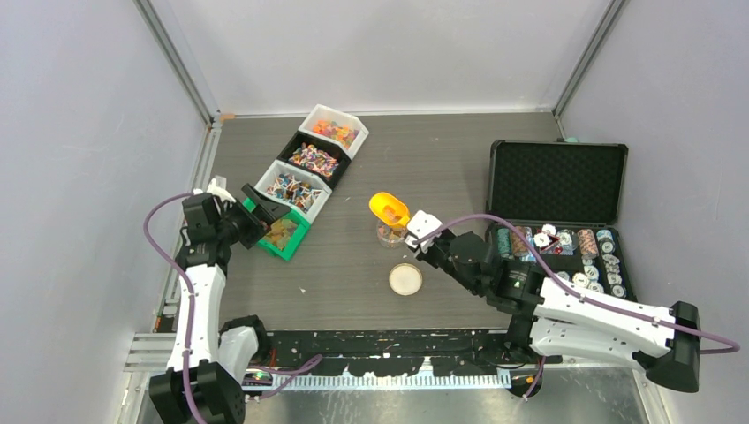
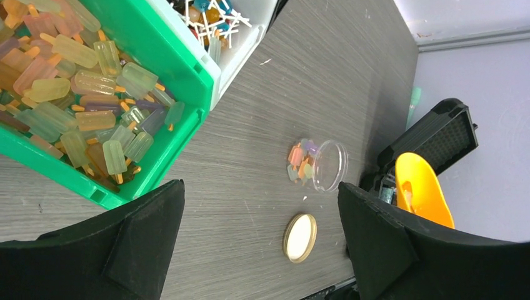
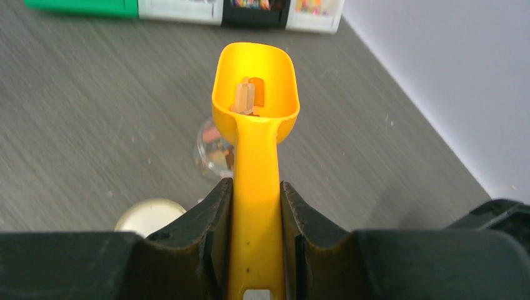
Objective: Pack the candies
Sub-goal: Place the fake candies in the packing bottle.
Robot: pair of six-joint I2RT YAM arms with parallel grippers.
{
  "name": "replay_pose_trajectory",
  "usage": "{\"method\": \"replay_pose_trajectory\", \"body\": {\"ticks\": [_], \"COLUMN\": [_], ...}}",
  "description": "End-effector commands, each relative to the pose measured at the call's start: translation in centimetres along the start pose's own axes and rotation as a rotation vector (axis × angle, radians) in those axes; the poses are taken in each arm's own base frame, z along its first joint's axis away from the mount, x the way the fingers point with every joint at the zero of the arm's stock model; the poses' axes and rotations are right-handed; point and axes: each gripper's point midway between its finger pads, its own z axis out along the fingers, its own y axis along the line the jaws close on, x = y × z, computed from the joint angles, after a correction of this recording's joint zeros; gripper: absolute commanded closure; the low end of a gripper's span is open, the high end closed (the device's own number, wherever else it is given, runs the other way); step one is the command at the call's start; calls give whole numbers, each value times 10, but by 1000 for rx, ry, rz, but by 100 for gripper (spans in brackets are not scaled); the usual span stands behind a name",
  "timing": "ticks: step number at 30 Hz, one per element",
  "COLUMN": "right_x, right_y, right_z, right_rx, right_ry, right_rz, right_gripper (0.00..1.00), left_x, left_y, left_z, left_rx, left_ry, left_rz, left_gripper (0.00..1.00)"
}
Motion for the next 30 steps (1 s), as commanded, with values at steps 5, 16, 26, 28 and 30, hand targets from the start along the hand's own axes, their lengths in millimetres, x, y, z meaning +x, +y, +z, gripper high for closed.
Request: {"method": "replay_pose_trajectory", "body": {"ticks": [5, 16, 26, 28, 30], "right_x": [33, 48, 48, 49, 49], "right_y": [-16, -9, -1, 2, 3], "right_z": [-29, -26, -26, -25, -25], "right_rx": [22, -17, -90, -109, -117], "right_ry": [201, 365, 448, 481, 515], "right_rz": [-49, -114, -150, -159, -168], "right_gripper": [99, 100, 99, 100, 100], "left_x": [6, 8, 7, 7, 7], "left_y": [-6, -3, 2, 2, 2], "left_z": [-8, -6, -4, -4, -5], "left_rx": [10, 1, -19, -23, -25], "left_ry": [26, 38, 36, 36, 34], "left_rz": [87, 84, 77, 79, 80], "left_gripper": [6, 5, 5, 5, 5]}}
